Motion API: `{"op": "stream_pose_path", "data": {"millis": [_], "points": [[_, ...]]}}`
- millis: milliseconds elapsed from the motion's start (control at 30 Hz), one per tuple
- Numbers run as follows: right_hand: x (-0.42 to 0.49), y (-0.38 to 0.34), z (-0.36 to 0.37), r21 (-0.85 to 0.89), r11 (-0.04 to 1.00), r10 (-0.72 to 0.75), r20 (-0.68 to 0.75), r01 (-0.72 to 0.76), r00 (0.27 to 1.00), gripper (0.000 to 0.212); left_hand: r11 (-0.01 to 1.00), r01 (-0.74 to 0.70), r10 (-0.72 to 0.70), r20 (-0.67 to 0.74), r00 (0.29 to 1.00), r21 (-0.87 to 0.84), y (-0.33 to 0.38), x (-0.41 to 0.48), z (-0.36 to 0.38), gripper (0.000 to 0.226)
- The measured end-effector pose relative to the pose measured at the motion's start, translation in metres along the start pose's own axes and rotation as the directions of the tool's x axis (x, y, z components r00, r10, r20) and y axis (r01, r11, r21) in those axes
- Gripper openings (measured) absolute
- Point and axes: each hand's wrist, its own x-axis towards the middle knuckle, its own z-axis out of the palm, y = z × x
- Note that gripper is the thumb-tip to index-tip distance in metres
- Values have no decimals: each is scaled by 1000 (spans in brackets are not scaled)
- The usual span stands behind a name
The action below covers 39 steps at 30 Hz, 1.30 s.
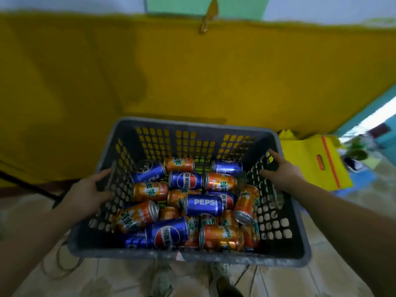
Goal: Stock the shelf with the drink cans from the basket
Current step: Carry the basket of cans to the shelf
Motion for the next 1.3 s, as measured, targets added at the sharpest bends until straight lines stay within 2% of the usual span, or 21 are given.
{"op": "stream_pose_path", "data": {"millis": [200, 367, 500, 667, 800, 933, 1067, 1300], "points": [[-105, 49, -71, 105, 989, 119, -122, -106, 985, 77, 960, -278, 276, 47, 960, 26, 73, -56, -42, 69], [-180, 112, -109, 312, 931, 259, -200, -189, 945, 75, 913, -407, 402, 117, 908, 21, 137, -108, -40, 68], [-251, 186, -135, 415, 873, 383, -261, -255, 886, 72, 845, -534, 519, 191, 833, 30, 187, -162, -4, 66], [-337, 285, -163, 430, 829, 505, -304, -357, 808, 74, 759, -650, 627, 223, 747, 46, 245, -227, 67, 63], [-388, 361, -175, 455, 753, 621, -252, -475, 743, 73, 717, -696, 649, 329, 687, 40, 290, -264, 134, 64], [-426, 426, -183, 513, 622, 743, -149, -591, 652, 72, 658, -751, 653, 462, 600, 44, 338, -294, 207, 68], [-450, 487, -186, 523, 516, 832, -117, -679, 542, 70, 597, -802, 650, 567, 506, 31, 395, -319, 284, 70], [-468, 572, -201, 642, 281, 950, -78, -714, 303, 72, 379, -925, 648, 717, 255, -13, 523, -364, 404, 67]]}}
